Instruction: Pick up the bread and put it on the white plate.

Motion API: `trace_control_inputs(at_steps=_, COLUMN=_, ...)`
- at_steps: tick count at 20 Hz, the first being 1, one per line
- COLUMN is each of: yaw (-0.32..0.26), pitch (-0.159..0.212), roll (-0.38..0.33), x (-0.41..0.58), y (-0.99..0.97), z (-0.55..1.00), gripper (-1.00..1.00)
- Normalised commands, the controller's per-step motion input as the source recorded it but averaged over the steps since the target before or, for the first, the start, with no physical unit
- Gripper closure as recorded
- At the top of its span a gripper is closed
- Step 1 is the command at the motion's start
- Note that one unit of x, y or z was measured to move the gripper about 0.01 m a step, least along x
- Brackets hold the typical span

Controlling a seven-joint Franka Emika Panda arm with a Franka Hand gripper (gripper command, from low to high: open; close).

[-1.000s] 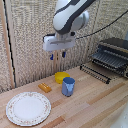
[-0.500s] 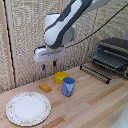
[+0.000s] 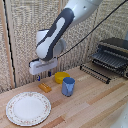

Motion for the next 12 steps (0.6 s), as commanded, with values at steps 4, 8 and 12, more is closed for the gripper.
trace_control_inputs(at_steps=4, yaw=0.121, pitch=0.050, roll=-0.001, x=0.321, y=-0.07, z=-0.26, gripper=-1.00)
trace_control_inputs(at_steps=8, yaw=0.098, pitch=0.024, roll=-0.009, x=0.231, y=-0.04, z=-0.23, gripper=-1.00)
trace_control_inputs(at_steps=12, yaw=0.006, pitch=0.012, roll=-0.001, x=0.027, y=-0.03, z=-0.20, gripper=-1.00)
